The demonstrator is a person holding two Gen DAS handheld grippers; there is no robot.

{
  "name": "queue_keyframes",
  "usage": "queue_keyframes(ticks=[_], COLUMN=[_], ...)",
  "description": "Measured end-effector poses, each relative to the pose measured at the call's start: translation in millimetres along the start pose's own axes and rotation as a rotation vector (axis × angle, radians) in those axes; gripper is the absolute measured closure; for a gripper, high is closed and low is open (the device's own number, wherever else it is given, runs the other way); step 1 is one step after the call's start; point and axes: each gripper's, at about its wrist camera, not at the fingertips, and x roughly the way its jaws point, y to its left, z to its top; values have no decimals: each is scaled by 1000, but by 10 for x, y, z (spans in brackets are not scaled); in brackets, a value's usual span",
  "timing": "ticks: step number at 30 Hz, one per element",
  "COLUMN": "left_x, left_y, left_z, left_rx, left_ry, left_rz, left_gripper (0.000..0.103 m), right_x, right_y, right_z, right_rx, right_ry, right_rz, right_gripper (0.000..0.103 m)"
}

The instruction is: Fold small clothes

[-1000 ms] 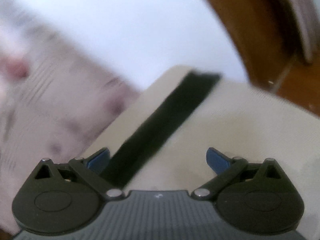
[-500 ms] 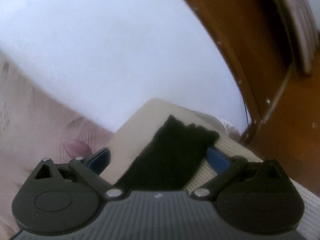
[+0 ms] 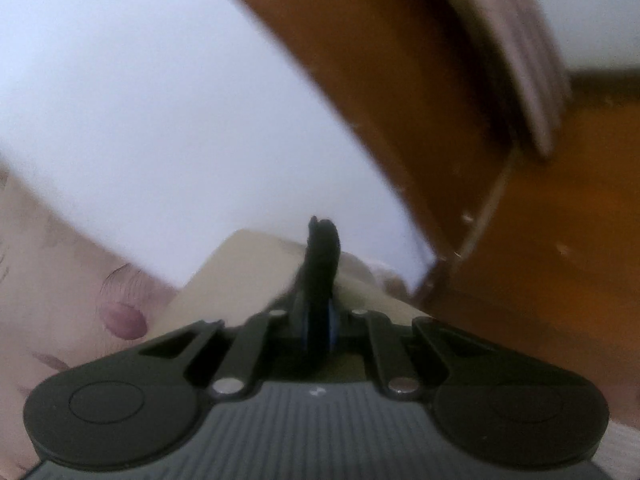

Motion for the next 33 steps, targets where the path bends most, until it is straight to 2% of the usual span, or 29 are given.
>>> queue_keyframes(ticks=[1, 5, 9, 12, 15, 20, 25, 27, 29, 33], left_x=[4, 3, -6, -5, -8, -33, -53, -64, -73, -81], left_y=[-4, -9, 8, 22, 54, 91, 141, 171, 205, 246], left_z=[1, 1, -10, -11, -12, -13, -18, -25, -32, -36], left_rx=[-3, -1, -10, -22, -37, -59, -86, -104, -126, -151], left_ry=[-1, -1, -6, -13, -21, -32, -44, -52, -61, -72], left_rz=[-1, 0, -7, -19, -42, -63, -86, -101, -118, -141], left_gripper=[0, 0, 0, 0, 0, 0, 0, 0, 0, 0], right_x=[-45, -132, -327, -574, -679, -634, -778, -811, -807, -737], right_y=[-118, -159, -314, -488, -420, 245, 1294, 1820, 2357, 3296], right_z=[14, 34, 9, 48, 58, 19, -254, -521, -918, -2011], right_rx=[52, 57, 168, 238, 242, 202, 117, 64, 24, -81], right_ry=[11, 24, -43, -70, -66, -59, -69, -28, 51, 272], right_rz=[13, 8, -1, 33, 85, 196, 400, 494, 620, 792], right_gripper=[94, 94, 94, 94, 94, 94, 94, 94, 94, 94])
